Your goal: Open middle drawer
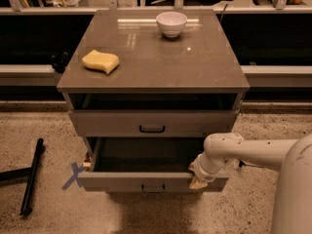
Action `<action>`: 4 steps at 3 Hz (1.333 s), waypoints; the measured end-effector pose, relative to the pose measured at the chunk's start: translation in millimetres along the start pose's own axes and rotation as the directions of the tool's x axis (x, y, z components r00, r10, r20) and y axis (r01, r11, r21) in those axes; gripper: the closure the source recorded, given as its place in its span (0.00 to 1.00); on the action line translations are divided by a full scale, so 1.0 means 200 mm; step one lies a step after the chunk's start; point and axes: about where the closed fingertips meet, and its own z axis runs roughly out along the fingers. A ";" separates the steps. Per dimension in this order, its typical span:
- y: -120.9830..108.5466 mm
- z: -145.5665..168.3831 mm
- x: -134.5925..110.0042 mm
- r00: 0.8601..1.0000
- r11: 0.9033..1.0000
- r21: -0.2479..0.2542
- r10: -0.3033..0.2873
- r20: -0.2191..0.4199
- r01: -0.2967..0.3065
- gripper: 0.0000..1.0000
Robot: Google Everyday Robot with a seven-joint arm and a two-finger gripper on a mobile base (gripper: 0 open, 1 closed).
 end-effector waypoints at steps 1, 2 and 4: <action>0.11 -0.04 0.01 1.000 1.000 0.004 -0.012 0.017 0.012 0.95; 0.26 -0.02 0.07 0.998 1.000 -0.003 -0.007 0.061 0.008 1.00; 0.31 0.01 0.07 0.997 1.000 -0.008 -0.002 0.079 0.003 0.98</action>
Offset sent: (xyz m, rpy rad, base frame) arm -0.0842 -0.0292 -0.0051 0.1128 0.0069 -0.0008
